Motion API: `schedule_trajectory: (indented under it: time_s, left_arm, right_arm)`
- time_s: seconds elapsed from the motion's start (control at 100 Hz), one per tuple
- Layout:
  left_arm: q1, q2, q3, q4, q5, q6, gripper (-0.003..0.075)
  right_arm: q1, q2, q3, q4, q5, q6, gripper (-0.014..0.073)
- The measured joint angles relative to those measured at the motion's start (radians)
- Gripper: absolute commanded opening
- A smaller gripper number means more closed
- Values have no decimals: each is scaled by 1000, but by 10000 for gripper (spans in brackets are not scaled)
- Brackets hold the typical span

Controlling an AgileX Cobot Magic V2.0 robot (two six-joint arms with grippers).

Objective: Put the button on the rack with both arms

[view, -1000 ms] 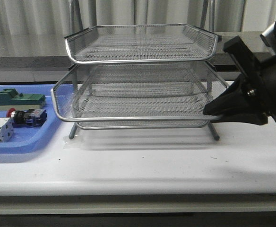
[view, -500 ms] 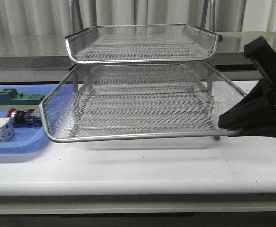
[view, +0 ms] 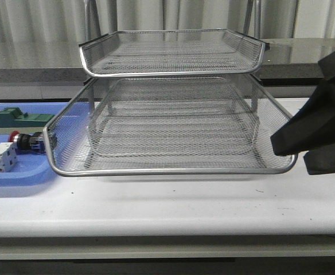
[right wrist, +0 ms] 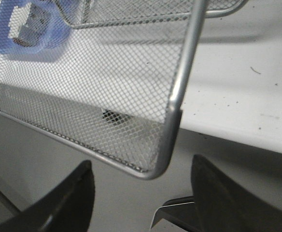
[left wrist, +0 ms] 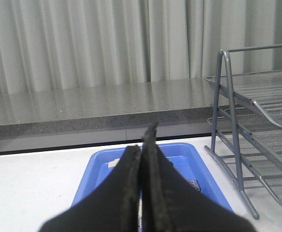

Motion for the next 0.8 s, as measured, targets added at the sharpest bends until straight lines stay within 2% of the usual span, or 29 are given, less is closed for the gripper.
schedule_trajectory:
  time_s: [0.12, 0.27, 0.59, 0.8]
  left_arm:
    - [0, 0, 0, 0, 0, 0, -20]
    - [0, 0, 0, 0, 0, 0, -20]
    - [0, 0, 0, 0, 0, 0, -20]
    - [0, 0, 0, 0, 0, 0, -20]
  right_arm:
    - [0, -67, 0, -139, -11, 115, 456]
    - [0, -156, -37, -412, -11, 325, 456]
    - [0, -337, -149, -982, 136, 803, 456]
    - [0, -483, -169, -1198, 231, 992, 456]
